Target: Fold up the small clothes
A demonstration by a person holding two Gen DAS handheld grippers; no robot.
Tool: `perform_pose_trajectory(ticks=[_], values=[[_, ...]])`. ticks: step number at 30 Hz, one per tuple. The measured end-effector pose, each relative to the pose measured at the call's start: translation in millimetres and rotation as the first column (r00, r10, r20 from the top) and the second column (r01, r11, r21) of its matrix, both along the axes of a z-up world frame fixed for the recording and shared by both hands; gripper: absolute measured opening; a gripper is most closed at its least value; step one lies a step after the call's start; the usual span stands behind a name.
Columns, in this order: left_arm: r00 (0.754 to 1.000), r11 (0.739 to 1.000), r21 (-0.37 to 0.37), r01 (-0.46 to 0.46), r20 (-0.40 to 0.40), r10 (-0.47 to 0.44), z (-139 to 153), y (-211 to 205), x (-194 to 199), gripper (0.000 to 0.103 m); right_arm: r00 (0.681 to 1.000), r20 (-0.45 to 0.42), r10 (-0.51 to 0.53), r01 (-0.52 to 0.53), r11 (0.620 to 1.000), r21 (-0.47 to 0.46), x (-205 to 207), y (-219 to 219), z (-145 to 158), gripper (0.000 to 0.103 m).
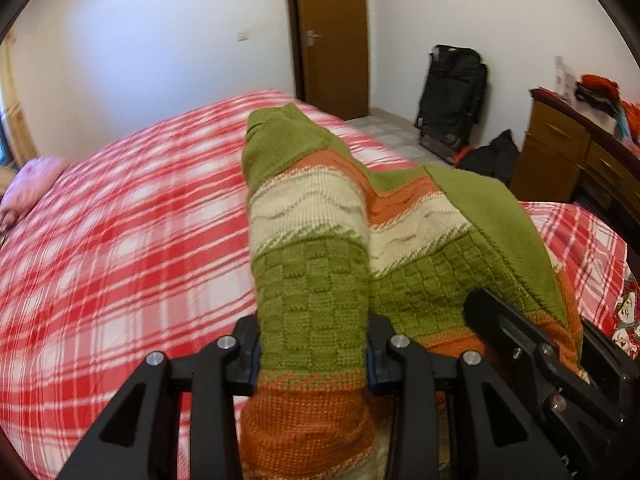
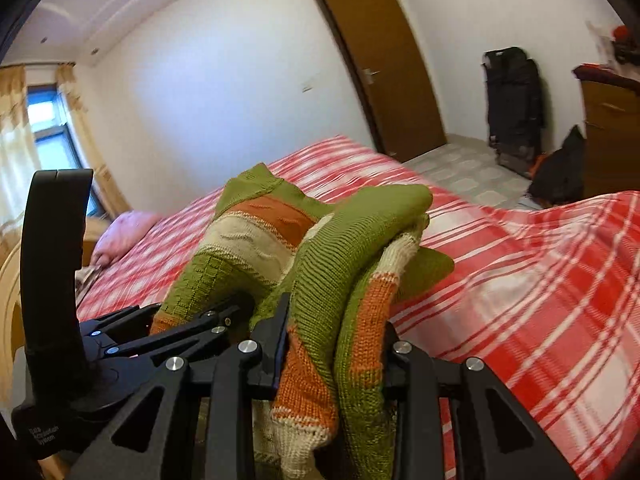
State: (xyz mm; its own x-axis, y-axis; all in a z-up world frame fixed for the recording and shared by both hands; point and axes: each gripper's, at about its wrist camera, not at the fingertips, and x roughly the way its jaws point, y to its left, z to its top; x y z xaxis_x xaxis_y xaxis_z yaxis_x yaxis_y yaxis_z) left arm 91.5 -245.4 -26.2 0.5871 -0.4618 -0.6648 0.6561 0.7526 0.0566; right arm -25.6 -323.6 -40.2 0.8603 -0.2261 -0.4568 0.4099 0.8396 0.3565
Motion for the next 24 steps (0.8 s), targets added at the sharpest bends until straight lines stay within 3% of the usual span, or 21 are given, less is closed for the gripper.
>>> perform_pose_trajectory(ticks=[13, 19, 24], values=[[0.983, 0.984, 0.0, 0.179, 0.043, -0.179, -2.0, -102.9, 2.9, 0.038, 0.975, 0.01, -0.223, 0.223, 0.975, 0.021, -17.6, -77.0, -6.7, 0.031], [0.978, 0.979, 0.011, 0.206, 0.038, -0.206, -18.4, -132.2, 10.2, 0.037, 0.959, -0.026, -0.283, 0.284, 0.958, 0.039, -10.1, -101.1, -23.4, 0.031], [0.983, 0.983, 0.056, 0.176, 0.036, -0.179, -34.8, -147.9, 19.2, 0.034, 0.95, -0.07, -0.304, 0.308, 0.95, 0.047, -0.9, -110.0, -42.3, 0.031]])
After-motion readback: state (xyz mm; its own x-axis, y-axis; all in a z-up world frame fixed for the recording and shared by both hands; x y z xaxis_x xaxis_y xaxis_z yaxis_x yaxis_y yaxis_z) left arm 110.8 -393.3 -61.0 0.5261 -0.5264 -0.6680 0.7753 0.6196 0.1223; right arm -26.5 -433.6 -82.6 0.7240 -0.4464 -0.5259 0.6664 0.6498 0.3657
